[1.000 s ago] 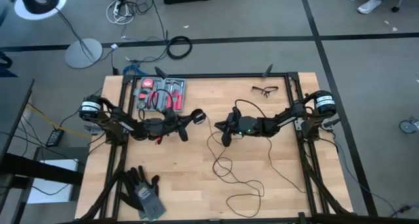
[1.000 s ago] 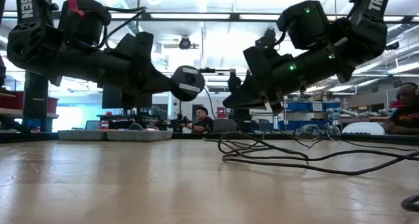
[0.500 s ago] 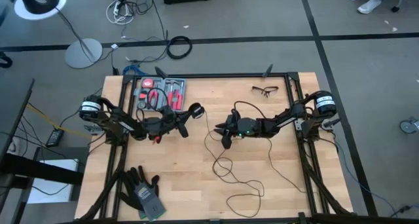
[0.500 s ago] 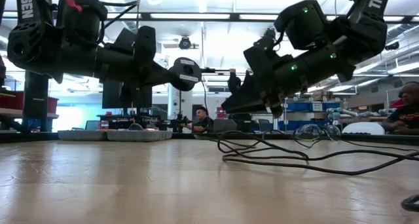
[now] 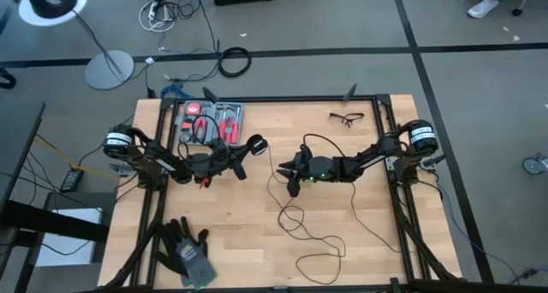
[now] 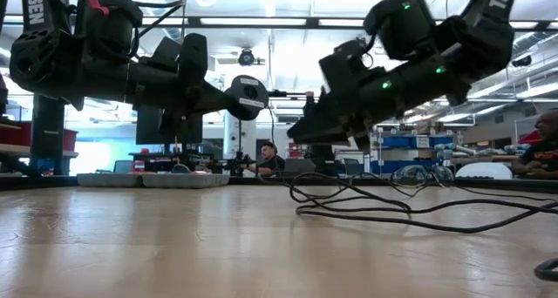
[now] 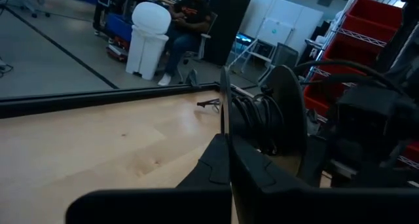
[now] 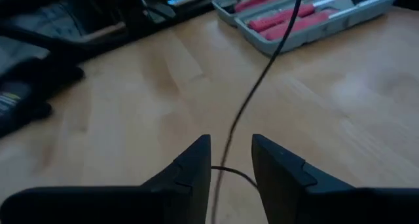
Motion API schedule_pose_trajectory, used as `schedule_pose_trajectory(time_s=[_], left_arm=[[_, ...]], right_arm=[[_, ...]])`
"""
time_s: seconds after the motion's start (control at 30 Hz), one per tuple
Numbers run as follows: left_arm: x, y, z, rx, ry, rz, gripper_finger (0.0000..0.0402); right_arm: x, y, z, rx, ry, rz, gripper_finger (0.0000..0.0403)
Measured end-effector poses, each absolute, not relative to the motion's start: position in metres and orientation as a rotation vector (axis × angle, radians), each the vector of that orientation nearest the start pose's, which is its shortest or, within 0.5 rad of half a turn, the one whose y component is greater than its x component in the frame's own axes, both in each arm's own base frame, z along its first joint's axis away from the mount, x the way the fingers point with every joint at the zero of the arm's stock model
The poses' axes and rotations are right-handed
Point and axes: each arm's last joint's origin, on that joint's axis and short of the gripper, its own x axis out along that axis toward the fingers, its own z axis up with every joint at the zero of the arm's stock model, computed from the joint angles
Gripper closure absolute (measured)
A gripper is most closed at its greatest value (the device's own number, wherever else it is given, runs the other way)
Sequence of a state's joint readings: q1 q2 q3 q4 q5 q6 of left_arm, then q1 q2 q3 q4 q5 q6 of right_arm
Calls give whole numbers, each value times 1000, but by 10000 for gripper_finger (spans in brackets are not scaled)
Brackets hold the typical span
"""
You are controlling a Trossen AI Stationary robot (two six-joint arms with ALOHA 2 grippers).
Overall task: Coil cords
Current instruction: Coil the black wire on the black spool
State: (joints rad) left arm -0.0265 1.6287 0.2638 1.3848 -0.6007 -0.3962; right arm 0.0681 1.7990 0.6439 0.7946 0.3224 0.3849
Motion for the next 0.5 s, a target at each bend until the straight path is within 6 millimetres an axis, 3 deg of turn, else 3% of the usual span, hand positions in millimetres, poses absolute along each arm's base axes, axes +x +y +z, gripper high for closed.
schedule_pose_trajectory(time_s=[0.27, 0.5], left_arm=[[236, 10, 141, -391, -128, 563, 401], [236, 10, 140, -392, -122, 565, 401]], right_arm=[[352, 9, 110, 333, 316, -238, 292], [352, 8, 105, 336, 327, -274, 298]])
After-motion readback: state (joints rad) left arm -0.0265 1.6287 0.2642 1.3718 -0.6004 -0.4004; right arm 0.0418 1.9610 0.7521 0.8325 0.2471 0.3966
